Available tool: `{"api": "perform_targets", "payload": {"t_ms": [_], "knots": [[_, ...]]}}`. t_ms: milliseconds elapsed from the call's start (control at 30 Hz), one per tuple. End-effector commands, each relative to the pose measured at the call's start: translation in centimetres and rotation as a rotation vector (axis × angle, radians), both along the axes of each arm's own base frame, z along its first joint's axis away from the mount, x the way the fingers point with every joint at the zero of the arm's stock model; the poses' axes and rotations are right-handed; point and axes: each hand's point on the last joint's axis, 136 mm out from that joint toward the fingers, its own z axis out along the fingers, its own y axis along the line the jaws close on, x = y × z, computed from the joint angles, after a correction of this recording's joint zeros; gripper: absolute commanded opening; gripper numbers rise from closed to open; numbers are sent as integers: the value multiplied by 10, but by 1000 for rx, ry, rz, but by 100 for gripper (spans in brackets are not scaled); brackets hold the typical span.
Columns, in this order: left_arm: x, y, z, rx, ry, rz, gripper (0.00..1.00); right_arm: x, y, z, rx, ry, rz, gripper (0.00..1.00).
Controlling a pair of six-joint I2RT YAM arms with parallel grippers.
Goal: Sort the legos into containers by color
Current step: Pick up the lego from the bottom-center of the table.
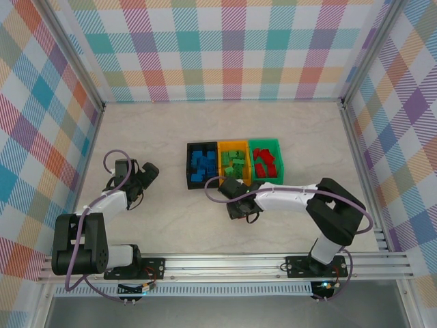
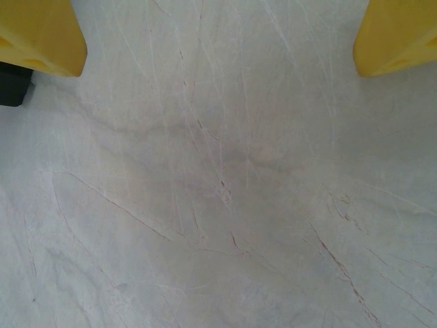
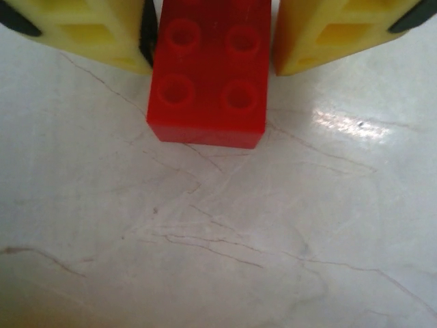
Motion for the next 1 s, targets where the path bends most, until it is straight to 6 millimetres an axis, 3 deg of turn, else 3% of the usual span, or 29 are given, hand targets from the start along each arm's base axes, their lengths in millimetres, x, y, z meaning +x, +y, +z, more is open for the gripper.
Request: {"api": "perform_targets", "payload": {"t_ms": [0, 133, 300, 533, 633, 833, 967], "knots": [[9, 5, 11, 17, -33, -1, 100, 0, 6, -2, 17, 2, -3, 39], [9, 4, 11, 14, -35, -4, 100, -4, 11, 2, 52, 3, 13, 29], [10, 4, 10, 11, -32, -5, 100, -14, 33, 25, 180, -15, 102, 27], [10, 4, 8, 12, -27, -3, 100, -21, 50, 84, 299, -103, 184, 15], [10, 4, 8, 11, -28, -3, 100, -16, 48, 114, 351, -173, 176, 7], [10, 3, 9, 10, -30, -5, 100, -2, 26, 165, 364, -346, 145, 6], [10, 3, 8, 10, -30, -6, 100, 19, 4, 187, 326, -436, 110, 6]]}}
